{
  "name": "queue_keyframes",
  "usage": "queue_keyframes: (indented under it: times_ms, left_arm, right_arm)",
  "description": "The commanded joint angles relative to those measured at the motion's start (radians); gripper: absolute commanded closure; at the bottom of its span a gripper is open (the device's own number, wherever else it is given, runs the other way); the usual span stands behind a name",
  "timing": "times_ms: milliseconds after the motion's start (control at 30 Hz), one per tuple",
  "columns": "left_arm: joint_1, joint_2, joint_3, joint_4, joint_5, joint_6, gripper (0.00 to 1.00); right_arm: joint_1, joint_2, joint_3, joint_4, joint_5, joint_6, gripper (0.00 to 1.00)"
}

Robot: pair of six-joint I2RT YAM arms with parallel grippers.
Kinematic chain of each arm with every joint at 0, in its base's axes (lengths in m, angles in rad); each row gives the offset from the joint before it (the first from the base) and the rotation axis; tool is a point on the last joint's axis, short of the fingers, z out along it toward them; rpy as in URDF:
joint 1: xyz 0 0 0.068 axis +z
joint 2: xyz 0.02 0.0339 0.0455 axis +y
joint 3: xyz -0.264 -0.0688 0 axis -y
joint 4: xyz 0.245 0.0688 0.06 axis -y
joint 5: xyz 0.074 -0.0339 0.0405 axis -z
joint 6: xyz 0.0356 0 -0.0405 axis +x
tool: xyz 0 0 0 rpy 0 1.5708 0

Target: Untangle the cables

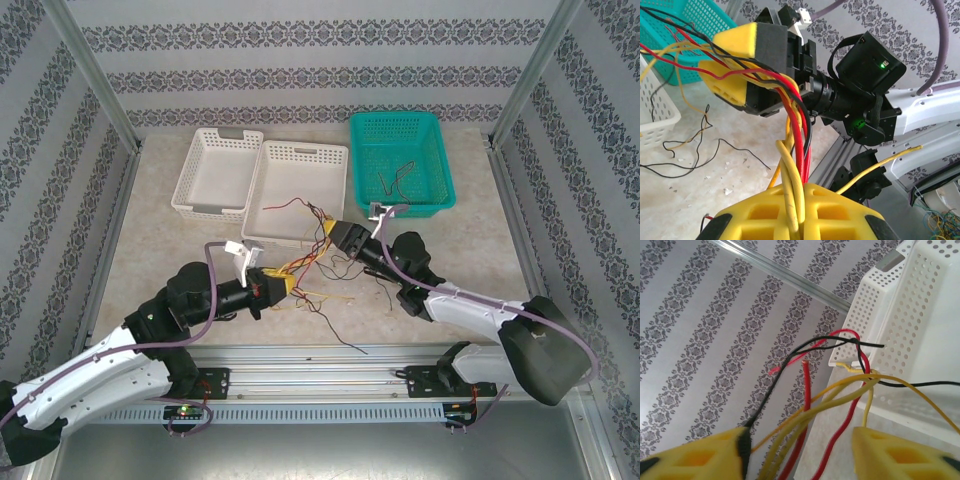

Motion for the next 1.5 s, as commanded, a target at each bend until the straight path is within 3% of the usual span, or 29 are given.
queue_keyframes:
  times_ms: [0,67,233,367,633,900,1067,1233,1400,1467]
  left_arm:
    - [-0.016,-0.005,-0.005,0.042,0.033,0.018,1.00]
    - [-0.016,-0.006,-0.004,0.038,0.036,0.018,1.00]
    - [-0.017,-0.022,-0.005,0.005,0.033,0.029,1.00]
    - [-0.018,-0.040,0.013,-0.084,0.015,0.056,1.00]
    - [-0.017,-0.105,0.081,-0.299,-0.075,0.126,1.00]
    - [-0.016,-0.106,0.215,-0.508,-0.262,0.180,1.00]
    - [-0.016,-0.095,0.260,-0.600,-0.366,0.198,1.00]
    - [-0.016,-0.097,0.255,-0.599,-0.353,0.206,1.00]
    - [-0.015,-0.073,0.235,-0.554,-0.312,0.210,1.00]
    - [-0.016,-0.060,0.230,-0.532,-0.302,0.212,1.00]
  right_arm:
    - [0.015,0.021,0.032,0.102,-0.016,0.005,0.64]
    - [0.017,0.023,0.024,0.119,0.000,0.011,0.80]
    - [0.003,-0.015,-0.013,0.121,0.050,0.000,1.00]
    - [-0.019,-0.108,-0.060,0.039,0.123,-0.028,1.00]
    - [-0.117,-0.319,-0.137,-0.125,0.127,-0.073,1.00]
    - [-0.166,-0.618,-0.081,-0.611,0.231,-0.245,1.00]
    - [-0.203,-0.735,-0.054,-0.784,0.272,-0.307,1.00]
    - [-0.240,-0.740,-0.071,-0.771,0.196,-0.287,1.00]
    - [-0.223,-0.636,-0.063,-0.612,-0.019,-0.297,1.00]
    - [-0.203,-0.609,-0.044,-0.626,-0.017,-0.301,0.80]
